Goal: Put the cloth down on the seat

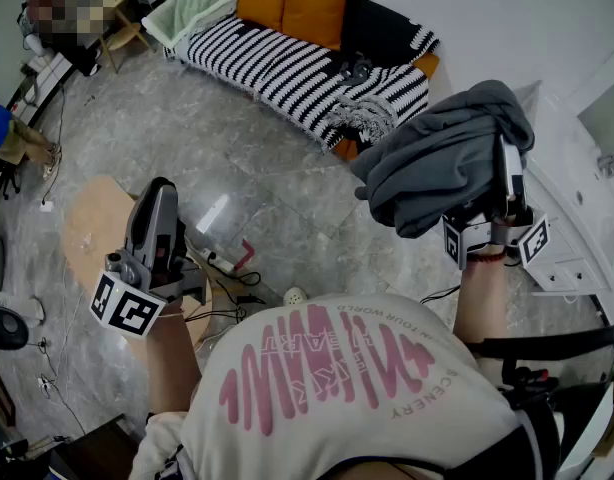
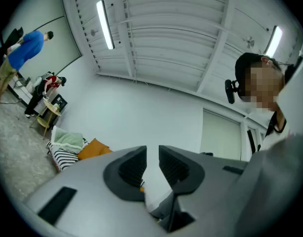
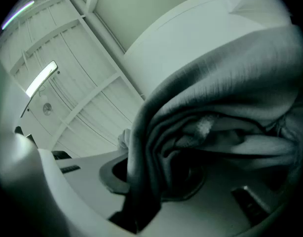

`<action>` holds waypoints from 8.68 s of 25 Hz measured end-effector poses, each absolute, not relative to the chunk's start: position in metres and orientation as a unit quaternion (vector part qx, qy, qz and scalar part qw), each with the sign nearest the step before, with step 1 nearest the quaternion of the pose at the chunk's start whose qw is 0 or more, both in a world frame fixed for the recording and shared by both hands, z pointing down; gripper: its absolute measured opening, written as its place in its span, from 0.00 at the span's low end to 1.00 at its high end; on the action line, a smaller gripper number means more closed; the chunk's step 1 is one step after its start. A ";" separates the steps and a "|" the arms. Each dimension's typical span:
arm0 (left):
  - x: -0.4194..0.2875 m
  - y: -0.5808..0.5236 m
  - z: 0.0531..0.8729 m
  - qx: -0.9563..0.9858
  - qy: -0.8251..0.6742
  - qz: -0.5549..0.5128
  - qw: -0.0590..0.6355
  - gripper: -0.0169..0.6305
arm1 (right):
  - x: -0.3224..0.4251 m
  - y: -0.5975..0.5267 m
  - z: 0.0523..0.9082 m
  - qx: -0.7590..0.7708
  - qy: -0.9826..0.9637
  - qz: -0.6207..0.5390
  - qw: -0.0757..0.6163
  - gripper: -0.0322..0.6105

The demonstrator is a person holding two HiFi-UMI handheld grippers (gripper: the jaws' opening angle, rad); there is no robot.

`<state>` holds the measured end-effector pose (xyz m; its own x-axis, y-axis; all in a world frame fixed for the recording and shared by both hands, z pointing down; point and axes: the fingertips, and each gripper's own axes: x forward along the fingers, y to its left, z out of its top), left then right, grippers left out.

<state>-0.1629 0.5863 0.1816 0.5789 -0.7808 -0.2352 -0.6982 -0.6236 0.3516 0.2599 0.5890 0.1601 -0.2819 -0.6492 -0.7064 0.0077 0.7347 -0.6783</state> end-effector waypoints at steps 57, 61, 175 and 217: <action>-0.126 0.389 0.218 0.885 -0.420 -0.152 0.128 0.04 | 0.194 0.332 0.201 -0.193 0.799 -0.344 0.453 0.22; -0.103 0.362 0.221 0.885 -0.422 -0.148 0.135 0.04 | 0.207 0.300 0.206 -0.194 0.800 -0.357 0.442 0.22; -0.260 0.005 0.220 0.746 -0.640 -0.081 0.166 0.04 | 0.083 -0.211 0.517 -0.361 0.714 -0.592 0.098 0.22; -0.217 -0.037 0.228 0.743 -0.637 -0.030 0.204 0.04 | 0.107 -0.109 0.684 -0.329 0.628 -0.573 -0.410 0.33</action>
